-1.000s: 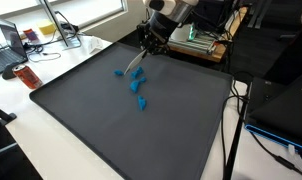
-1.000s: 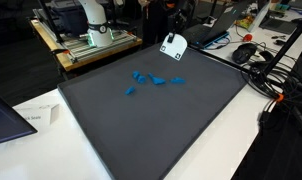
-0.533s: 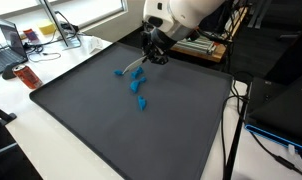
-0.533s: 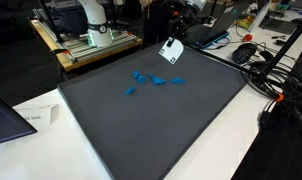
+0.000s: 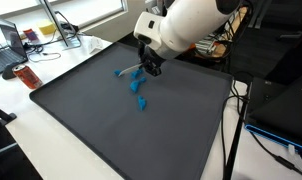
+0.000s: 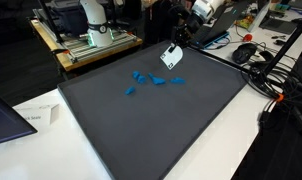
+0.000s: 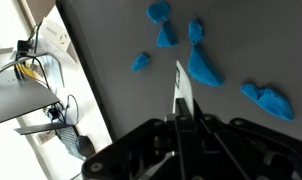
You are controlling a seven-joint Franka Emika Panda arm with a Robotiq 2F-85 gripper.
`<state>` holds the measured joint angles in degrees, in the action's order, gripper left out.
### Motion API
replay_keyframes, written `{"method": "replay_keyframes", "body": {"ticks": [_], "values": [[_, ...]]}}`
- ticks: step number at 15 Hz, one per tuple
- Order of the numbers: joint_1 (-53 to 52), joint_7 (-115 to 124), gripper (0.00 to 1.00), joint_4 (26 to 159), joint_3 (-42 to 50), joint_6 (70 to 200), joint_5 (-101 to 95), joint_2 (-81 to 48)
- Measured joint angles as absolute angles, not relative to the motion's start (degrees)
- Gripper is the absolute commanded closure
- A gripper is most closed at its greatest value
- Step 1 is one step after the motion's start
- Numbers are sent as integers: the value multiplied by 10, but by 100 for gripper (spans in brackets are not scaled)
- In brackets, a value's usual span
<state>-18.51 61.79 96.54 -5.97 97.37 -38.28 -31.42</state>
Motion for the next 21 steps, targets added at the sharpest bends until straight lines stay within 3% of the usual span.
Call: {"method": "replay_keyframes", "body": {"ticks": [12, 21], "values": [[-227, 624, 99, 781, -39, 921, -372, -441], [-154, 406, 99, 752, -25, 935, -280, -445]]}}
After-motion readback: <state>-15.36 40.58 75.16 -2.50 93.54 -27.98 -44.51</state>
